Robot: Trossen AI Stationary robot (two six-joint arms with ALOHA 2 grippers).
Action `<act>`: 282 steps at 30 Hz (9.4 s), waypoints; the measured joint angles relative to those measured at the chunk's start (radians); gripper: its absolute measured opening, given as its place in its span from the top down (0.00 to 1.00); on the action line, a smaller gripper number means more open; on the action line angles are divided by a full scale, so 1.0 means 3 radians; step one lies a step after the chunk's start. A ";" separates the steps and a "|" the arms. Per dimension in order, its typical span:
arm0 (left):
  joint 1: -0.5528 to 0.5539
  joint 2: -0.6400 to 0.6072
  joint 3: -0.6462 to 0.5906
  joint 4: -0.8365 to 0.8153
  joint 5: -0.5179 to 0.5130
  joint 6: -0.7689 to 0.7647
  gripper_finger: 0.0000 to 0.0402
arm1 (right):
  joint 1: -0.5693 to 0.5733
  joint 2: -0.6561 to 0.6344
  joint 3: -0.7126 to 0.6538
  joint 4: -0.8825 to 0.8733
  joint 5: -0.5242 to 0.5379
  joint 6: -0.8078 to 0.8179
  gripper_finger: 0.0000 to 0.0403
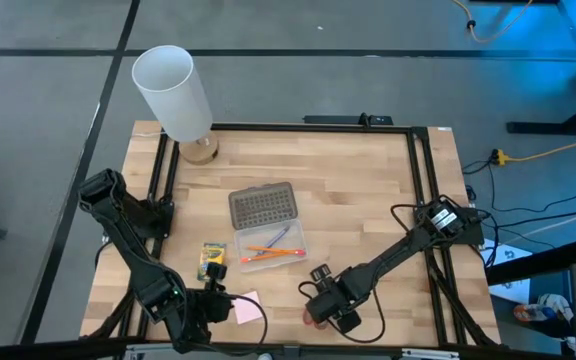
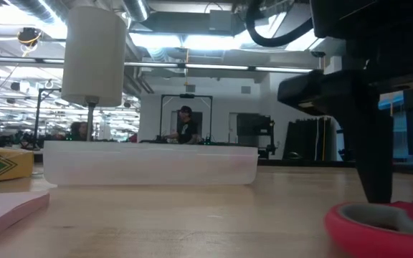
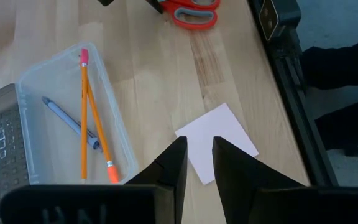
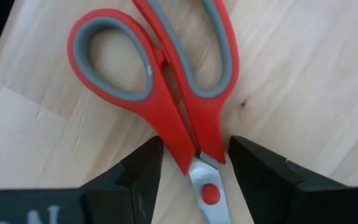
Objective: Pack school essentials
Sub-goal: Put the red scissors into the gray supply box, then adjust the gray supply box
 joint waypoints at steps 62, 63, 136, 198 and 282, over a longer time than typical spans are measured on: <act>-0.0001 -0.0001 -0.0001 -0.0027 0.0001 0.0027 0.83 | -0.0784 0.0013 0.1447 -0.0546 0.0162 0.0067 0.71; 0.0000 -0.0001 -0.0001 -0.0027 0.0001 0.0027 0.83 | -0.0840 0.0013 0.1447 -0.0505 0.0131 0.0019 0.71; -0.0163 -0.0001 -0.0001 -0.1423 0.0479 -0.1873 0.83 | -0.1109 0.0172 0.1692 -0.2952 -0.0603 -0.0346 0.47; 0.3182 0.0058 -0.0966 0.0606 0.1404 0.1314 1.00 | -0.0331 -0.2768 -0.1761 0.0325 -0.0098 0.1605 0.47; 0.2405 0.1123 -0.0707 0.2854 0.1743 0.1131 1.00 | -0.0332 -0.2738 -0.1754 0.0570 0.0190 0.1694 0.47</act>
